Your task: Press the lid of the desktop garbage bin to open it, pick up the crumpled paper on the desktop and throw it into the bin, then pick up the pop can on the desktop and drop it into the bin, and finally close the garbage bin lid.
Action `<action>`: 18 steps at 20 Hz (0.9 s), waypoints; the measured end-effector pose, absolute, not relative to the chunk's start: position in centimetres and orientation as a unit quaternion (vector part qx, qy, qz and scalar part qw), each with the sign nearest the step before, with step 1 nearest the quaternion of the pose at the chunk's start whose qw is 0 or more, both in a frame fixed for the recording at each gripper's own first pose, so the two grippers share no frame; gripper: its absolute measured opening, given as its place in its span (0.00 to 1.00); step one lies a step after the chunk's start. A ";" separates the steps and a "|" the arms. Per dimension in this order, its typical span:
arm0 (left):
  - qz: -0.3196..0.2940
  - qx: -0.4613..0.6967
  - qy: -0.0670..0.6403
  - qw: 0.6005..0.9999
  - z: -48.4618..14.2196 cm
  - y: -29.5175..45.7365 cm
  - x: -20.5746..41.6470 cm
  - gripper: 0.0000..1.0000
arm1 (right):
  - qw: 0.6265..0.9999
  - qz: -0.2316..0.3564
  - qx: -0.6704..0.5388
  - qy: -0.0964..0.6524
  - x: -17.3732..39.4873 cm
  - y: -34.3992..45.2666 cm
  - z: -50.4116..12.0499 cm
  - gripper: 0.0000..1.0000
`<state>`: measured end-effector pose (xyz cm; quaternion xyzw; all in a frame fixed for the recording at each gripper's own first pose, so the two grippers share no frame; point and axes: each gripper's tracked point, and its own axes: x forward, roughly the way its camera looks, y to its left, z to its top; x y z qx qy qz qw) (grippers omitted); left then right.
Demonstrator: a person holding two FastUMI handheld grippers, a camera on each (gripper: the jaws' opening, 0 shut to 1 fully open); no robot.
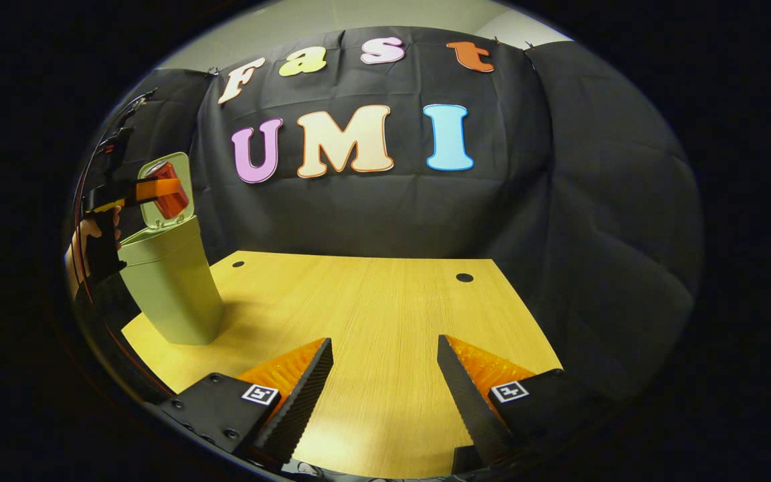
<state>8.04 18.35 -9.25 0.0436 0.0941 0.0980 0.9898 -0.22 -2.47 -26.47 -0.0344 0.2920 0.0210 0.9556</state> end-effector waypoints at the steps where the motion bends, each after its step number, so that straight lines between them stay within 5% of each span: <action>1: 0.109 0.041 0.096 0.988 -9.4 19.4 7.6 0.76 | 0.955 0.024 -0.036 0.294 -0.2 -2.3 -26.7 0.99; 7: 0.178 0.039 0.123 0.975 -11.7 26.2 5.0 0.75 | 0.951 0.045 -0.045 0.304 0.0 -0.4 -27.4 0.99; 11: 0.195 0.059 0.076 0.976 -6.7 28.3 5.8 0.91 | 0.951 0.050 -0.051 0.300 0.3 0.7 -26.8 0.99; 18: 0.192 0.080 0.019 0.978 3.3 31.8 11.8 0.92 | 0.955 0.020 -0.043 0.294 -0.2 1.0 -26.9 0.99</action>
